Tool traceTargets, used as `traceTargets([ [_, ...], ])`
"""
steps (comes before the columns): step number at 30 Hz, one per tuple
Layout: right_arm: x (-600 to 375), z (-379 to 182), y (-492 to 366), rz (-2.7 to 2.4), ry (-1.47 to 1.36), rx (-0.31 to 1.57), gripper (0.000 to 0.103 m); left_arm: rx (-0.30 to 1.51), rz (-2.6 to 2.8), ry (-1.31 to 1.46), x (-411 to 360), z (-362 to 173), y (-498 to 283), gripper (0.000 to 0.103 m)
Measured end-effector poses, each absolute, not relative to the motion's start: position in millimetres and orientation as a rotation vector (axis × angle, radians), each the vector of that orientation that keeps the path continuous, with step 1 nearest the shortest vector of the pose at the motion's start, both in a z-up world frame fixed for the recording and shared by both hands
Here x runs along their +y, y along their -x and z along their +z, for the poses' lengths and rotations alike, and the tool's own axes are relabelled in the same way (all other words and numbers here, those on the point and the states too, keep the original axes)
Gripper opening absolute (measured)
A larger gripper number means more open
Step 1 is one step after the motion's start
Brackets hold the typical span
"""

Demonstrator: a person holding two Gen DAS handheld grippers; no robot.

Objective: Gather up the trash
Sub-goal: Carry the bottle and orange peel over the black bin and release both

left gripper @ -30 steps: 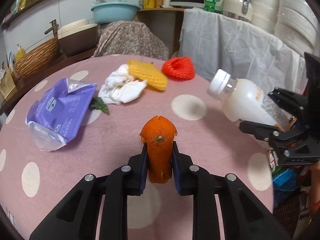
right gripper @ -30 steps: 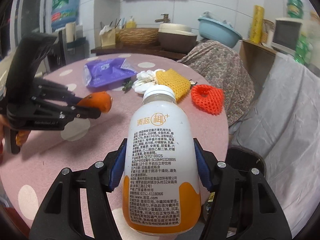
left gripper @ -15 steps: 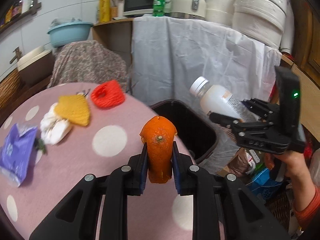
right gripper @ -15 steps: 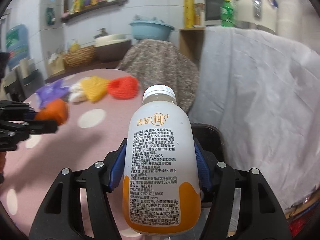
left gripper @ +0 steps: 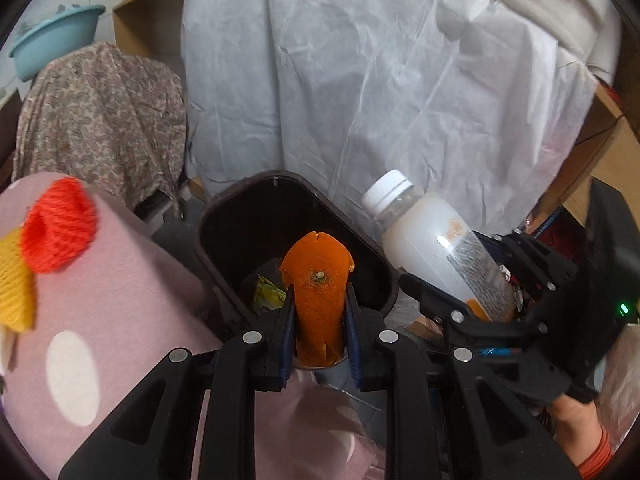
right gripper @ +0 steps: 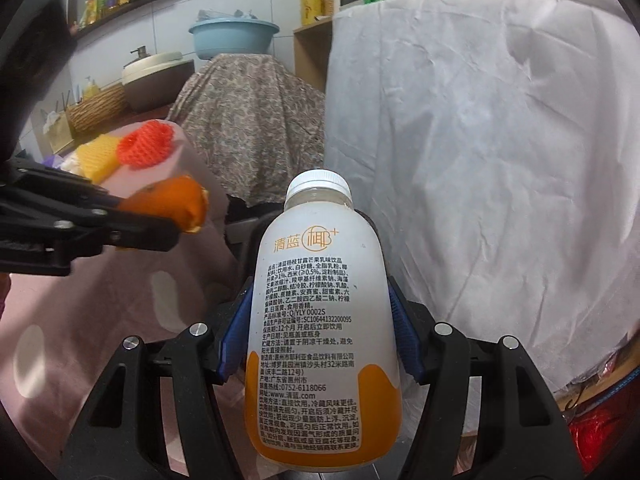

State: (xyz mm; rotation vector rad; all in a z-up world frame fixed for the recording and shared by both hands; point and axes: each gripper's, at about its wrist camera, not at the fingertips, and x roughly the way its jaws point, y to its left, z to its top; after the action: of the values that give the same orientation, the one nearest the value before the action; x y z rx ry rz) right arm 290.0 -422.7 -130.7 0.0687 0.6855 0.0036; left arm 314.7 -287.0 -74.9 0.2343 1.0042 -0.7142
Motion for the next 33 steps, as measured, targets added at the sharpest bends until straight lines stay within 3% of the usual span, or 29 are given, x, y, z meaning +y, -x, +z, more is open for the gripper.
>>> traceTargets([
  [8, -452.2, -154.9, -292.5, -0.017, -0.105, 0.718, 0.062, 1.132, -0.693, -0.239, -335.9, -118.3, -350.1, 0.025],
  [10, -456.2, -160.4, -295.0, -0.019, -0.112, 0.727, 0.062, 1.144, -0.681, -0.238, -339.4, -124.1, -355.4, 0.033],
  [12, -460.5, -167.1, -298.1, -0.018, -0.12, 0.737, 0.062, 1.144, -0.668, -0.254, -344.0, -127.9, -359.3, 0.05],
  [14, -463.9, -172.3, -300.8, -0.016, -0.126, 0.745, 0.062, 1.126, -0.65, -0.27, -346.4, -129.2, -361.9, 0.059],
  [16, -465.1, -177.0, -305.1, -0.014, -0.129, 0.754, 0.062, 1.116, -0.649, -0.279, -349.0, -129.6, -362.2, 0.061],
  [19, -462.7, -183.3, -312.1, 0.0, -0.133, 0.767, 0.062, 1.084, -0.636, -0.274, -344.1, -120.2, -362.3, 0.062],
  [23, -446.7, -191.3, -327.2, 0.063, -0.119, 0.792, 0.062, 1.007, -0.631, -0.251, -329.2, -96.8, -355.8, 0.072],
  [33, -392.0, -236.3, -407.0, 0.196, -0.078, 1.029, 0.062, 0.886, -0.607, -0.21, -279.3, -53.2, -334.8, 0.083],
])
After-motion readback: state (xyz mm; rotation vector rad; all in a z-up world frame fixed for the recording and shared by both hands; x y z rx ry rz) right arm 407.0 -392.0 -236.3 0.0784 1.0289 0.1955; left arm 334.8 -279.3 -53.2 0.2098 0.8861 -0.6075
